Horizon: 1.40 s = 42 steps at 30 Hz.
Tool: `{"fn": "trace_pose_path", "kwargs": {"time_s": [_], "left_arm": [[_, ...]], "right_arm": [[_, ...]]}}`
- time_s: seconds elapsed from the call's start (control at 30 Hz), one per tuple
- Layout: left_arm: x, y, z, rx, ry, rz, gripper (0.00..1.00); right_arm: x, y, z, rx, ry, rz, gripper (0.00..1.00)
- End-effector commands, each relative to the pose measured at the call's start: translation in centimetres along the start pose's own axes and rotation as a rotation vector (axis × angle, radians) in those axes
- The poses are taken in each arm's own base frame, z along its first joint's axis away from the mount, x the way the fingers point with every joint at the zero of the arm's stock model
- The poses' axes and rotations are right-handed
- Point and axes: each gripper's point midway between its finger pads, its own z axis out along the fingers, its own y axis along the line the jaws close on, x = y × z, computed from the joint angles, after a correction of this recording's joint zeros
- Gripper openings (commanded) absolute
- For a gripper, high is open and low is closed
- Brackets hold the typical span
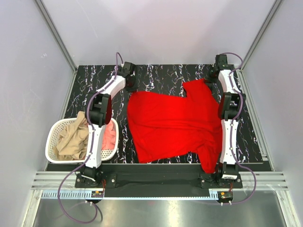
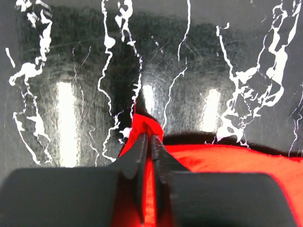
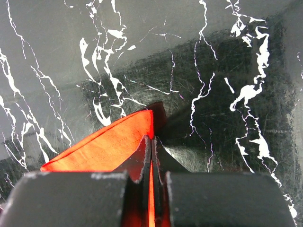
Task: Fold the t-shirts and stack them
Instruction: Flatten the tshirt out
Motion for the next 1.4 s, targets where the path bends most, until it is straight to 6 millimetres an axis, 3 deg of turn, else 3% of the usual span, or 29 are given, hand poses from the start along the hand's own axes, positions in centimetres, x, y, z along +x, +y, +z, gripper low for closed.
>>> {"fn": "trace_pose_path", "kwargs": {"time_s": [0.0,0.27,0.43,0.53,0.67,0.73,0.77,0.83,0.93,0.97,1.0,1.03,1.13,1.17,1.2,1.23,1.3,1.33,1.37], "left_arm": [[-0.8,0.5,0.3,-0.031,-0.022,0.021,0.00],[-5.7,0.9,-3.9,-0.047,-0.173,0.012,0.00],[-8.6,0.8,-6.6,-0.015,-0.261,-0.025,0.00],[-10.2,0.2,-8.3,0.018,-0.307,-0.036,0.00],[-12.3,-1.1,-11.5,0.075,-0.380,-0.042,0.00],[-13.6,-2.0,-13.2,0.116,-0.423,-0.044,0.00],[-14.2,-2.4,-14.6,0.136,-0.446,-0.042,0.00],[-15.5,-3.2,-16.9,0.169,-0.495,-0.039,0.00],[-17.2,-4.4,-21.4,0.226,-0.579,-0.018,0.00],[-18.0,-4.7,-24.0,0.245,-0.627,-0.011,0.00],[-18.4,-4.9,-25.3,0.255,-0.651,-0.008,0.00],[-18.7,-5.3,-26.9,0.279,-0.678,0.001,0.00],[-19.4,-6.5,-33.3,0.357,-0.775,0.030,0.00],[-19.5,-6.7,-34.8,0.376,-0.798,0.037,0.00],[-19.5,-6.9,-36.6,0.395,-0.825,0.044,0.00],[-19.4,-7.1,-39.3,0.422,-0.863,0.050,0.00],[-19.0,-7.4,-42.2,0.459,-0.901,0.068,0.00],[-18.5,-7.5,-44.9,0.486,-0.942,0.076,0.00],[-18.3,-7.5,-45.9,0.497,-0.959,0.082,0.00]], "right_arm": [[-3.2,2.0,-3.4,-0.048,-0.077,0.001,0.00],[-8.3,2.1,-6.6,-0.047,-0.241,0.045,0.00],[-13.1,2.1,-10.5,-0.053,-0.399,0.089,0.00],[-16.0,2.3,-13.8,-0.063,-0.498,0.109,0.00],[-19.9,3.4,-20.3,-0.099,-0.647,0.123,0.00],[-21.2,3.5,-22.6,-0.109,-0.696,0.129,0.00],[-22.0,4.2,-25.0,-0.126,-0.739,0.124,0.00],[-23.0,4.9,-27.7,-0.138,-0.792,0.115,0.00],[-24.1,6.4,-34.1,-0.172,-0.889,0.102,0.00],[-24.2,6.7,-35.6,-0.179,-0.909,0.098,0.00],[-24.2,7.0,-36.9,-0.184,-0.925,0.095,0.00],[-24.2,7.7,-39.8,-0.197,-0.963,0.084,0.00],[-23.9,8.5,-44.7,-0.208,-1.032,0.062,0.00],[-23.5,9.1,-47.8,-0.219,-1.072,0.055,0.00],[-23.2,9.3,-49.5,-0.224,-1.094,0.049,0.00],[-22.5,9.8,-52.8,-0.235,-1.136,0.033,0.00],[-21.8,9.9,-56.2,-0.227,-1.193,0.032,0.00],[-20.9,10.1,-58.7,-0.233,-1.227,0.027,0.00],[-20.6,10.0,-59.7,-0.224,-1.243,0.030,0.00]]}}
